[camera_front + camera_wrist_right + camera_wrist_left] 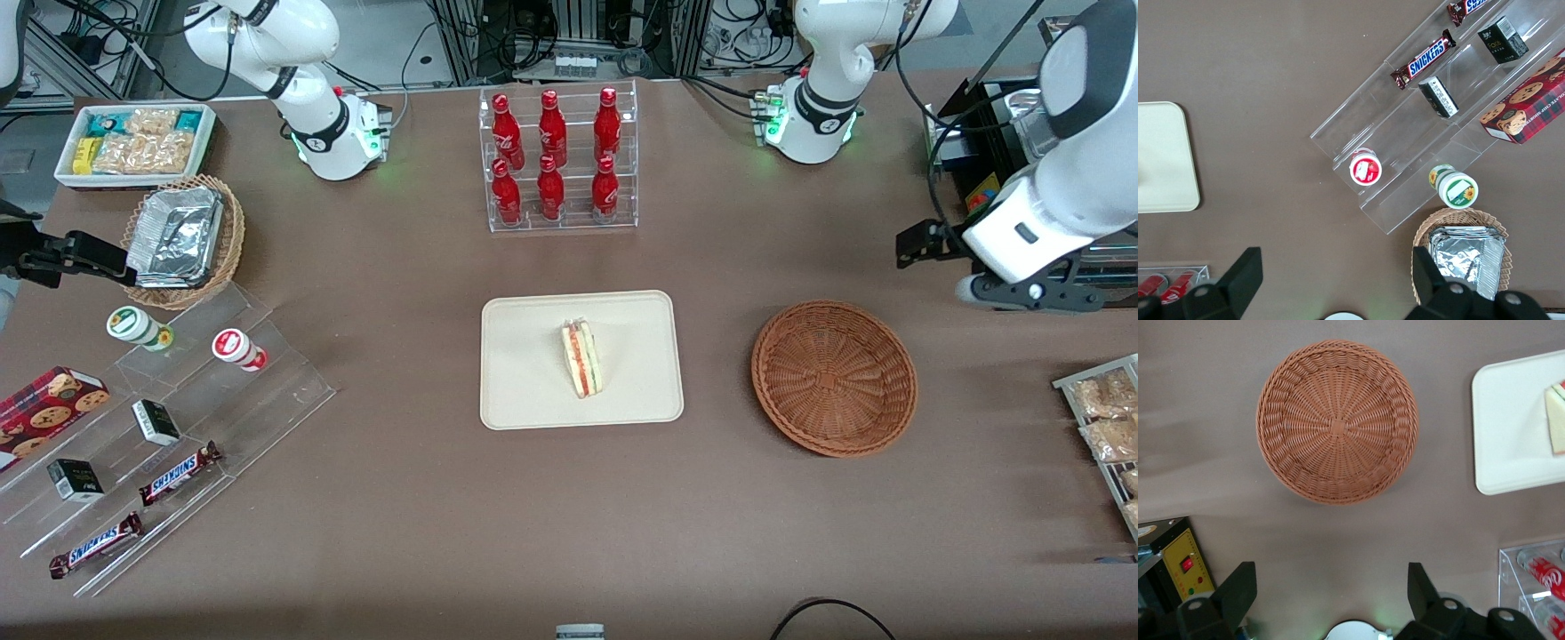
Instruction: Place sandwich from basket to tray
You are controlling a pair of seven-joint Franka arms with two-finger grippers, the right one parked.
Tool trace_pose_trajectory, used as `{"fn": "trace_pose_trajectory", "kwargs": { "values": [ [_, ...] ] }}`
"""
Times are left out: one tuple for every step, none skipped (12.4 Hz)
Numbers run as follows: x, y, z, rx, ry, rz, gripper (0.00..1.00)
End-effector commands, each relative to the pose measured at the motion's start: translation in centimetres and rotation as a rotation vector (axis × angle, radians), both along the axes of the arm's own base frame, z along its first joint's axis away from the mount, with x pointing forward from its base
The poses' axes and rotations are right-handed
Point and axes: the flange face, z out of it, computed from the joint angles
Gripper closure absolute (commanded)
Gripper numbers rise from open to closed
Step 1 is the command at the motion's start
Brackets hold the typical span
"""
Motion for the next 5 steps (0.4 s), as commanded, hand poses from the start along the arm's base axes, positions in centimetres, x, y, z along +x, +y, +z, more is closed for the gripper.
{"fn": "trace_pose_trajectory", "kwargs": {
  "values": [
    [-1.2, 0.8, 3.0, -0.023, -0.007, -0.020, 0.00],
    [-1.6, 1.0, 3.8, -0.023, -0.021, -0.017, 0.00],
    [-1.8, 1.2, 4.0, -0.022, -0.024, -0.015, 0.00],
    [-1.8, 1.7, 4.1, -0.023, -0.026, -0.009, 0.00],
    [-1.7, 2.1, 4.2, -0.025, -0.030, -0.002, 0.00]
  ]
}}
